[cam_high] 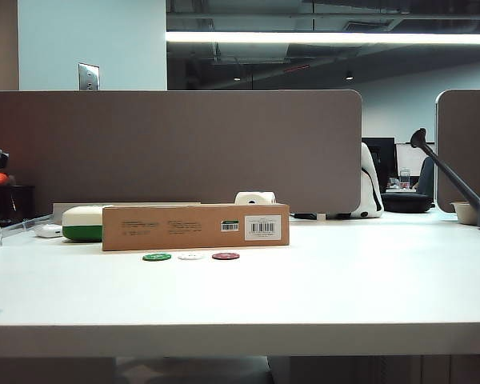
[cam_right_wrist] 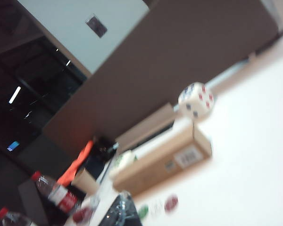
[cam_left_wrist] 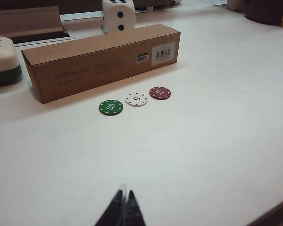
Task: Push the chip with the highest value in the row forward next to the rectangular box.
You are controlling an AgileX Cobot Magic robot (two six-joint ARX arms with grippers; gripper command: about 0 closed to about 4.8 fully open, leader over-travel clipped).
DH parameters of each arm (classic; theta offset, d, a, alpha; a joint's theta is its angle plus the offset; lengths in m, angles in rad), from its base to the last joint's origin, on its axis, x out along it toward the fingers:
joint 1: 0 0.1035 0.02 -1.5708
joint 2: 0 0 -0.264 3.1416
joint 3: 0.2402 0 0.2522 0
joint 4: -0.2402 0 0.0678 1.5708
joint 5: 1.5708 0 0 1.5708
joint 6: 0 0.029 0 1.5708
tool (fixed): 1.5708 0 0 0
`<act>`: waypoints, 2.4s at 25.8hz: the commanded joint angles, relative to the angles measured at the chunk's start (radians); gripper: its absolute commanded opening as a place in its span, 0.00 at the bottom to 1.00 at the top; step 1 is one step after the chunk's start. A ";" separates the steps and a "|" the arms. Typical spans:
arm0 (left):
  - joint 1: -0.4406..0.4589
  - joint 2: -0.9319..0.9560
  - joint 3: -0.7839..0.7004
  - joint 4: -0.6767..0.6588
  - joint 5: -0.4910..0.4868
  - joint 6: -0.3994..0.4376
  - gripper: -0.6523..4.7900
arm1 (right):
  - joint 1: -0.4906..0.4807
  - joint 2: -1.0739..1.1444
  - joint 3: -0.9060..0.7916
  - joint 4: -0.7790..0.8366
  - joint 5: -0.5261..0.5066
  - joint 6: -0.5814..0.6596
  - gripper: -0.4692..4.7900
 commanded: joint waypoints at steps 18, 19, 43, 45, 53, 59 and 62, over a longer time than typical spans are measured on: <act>0.002 -0.001 0.002 0.009 0.003 -0.003 0.11 | 0.587 1.567 0.849 0.032 0.015 -0.560 0.07; 0.002 -0.002 0.002 0.009 0.004 -0.003 0.11 | 0.596 1.598 0.878 0.022 0.016 -0.559 0.07; 0.002 -0.002 0.001 0.009 0.001 -0.003 0.11 | 0.626 1.920 1.173 -0.165 0.133 -0.616 0.07; 0.002 -0.002 0.001 0.009 0.001 -0.003 0.11 | 0.626 1.920 1.173 -0.165 0.133 -0.616 0.07; 0.002 -0.002 0.000 0.008 0.001 -0.003 0.11 | 0.615 1.920 1.175 -0.185 0.100 -0.616 0.07; 0.002 -0.002 0.000 0.009 0.001 -0.003 0.11 | 0.638 1.921 1.179 -0.108 0.080 -0.601 0.07; 0.002 -0.002 0.000 0.009 0.001 -0.003 0.11 | 0.647 1.923 1.180 -0.063 0.081 -0.595 0.07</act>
